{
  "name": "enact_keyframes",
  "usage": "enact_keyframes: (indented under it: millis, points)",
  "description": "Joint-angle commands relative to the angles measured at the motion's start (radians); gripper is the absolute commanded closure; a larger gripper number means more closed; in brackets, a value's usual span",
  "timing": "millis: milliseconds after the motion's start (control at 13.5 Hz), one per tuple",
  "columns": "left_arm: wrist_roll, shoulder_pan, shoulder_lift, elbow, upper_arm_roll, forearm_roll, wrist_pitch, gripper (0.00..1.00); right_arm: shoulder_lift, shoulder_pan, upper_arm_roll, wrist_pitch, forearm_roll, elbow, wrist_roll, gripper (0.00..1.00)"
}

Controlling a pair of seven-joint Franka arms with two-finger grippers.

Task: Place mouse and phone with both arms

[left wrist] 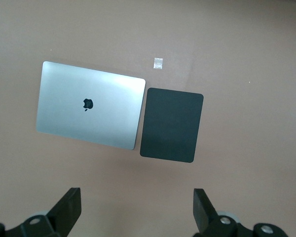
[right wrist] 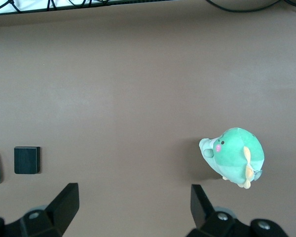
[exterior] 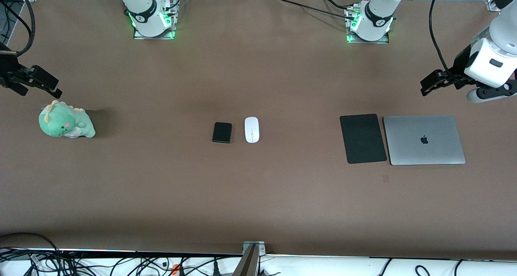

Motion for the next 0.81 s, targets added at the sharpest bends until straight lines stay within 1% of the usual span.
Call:
enact_keyframes:
  millis: [0, 222, 591, 739]
  points:
    - [0.056, 0.008, 0.003, 0.021, -0.010, 0.004, -0.037, 0.00, -0.005, 0.004, -0.002, -0.022, -0.004, 0.015, -0.006, 0.00]
    - [0.061, 0.009, 0.009, 0.045, 0.001, 0.004, -0.051, 0.00, -0.005, 0.004, -0.002, -0.022, -0.004, 0.015, -0.006, 0.00]
    - [0.086, 0.011, 0.017, 0.048, 0.001, 0.001, -0.056, 0.00, -0.001, 0.004, 0.003, -0.022, 0.000, 0.010, -0.001, 0.00]
    - [0.083, -0.002, 0.022, 0.048, -0.012, 0.004, -0.060, 0.00, 0.002, 0.004, 0.015, -0.025, 0.000, 0.006, 0.003, 0.00]
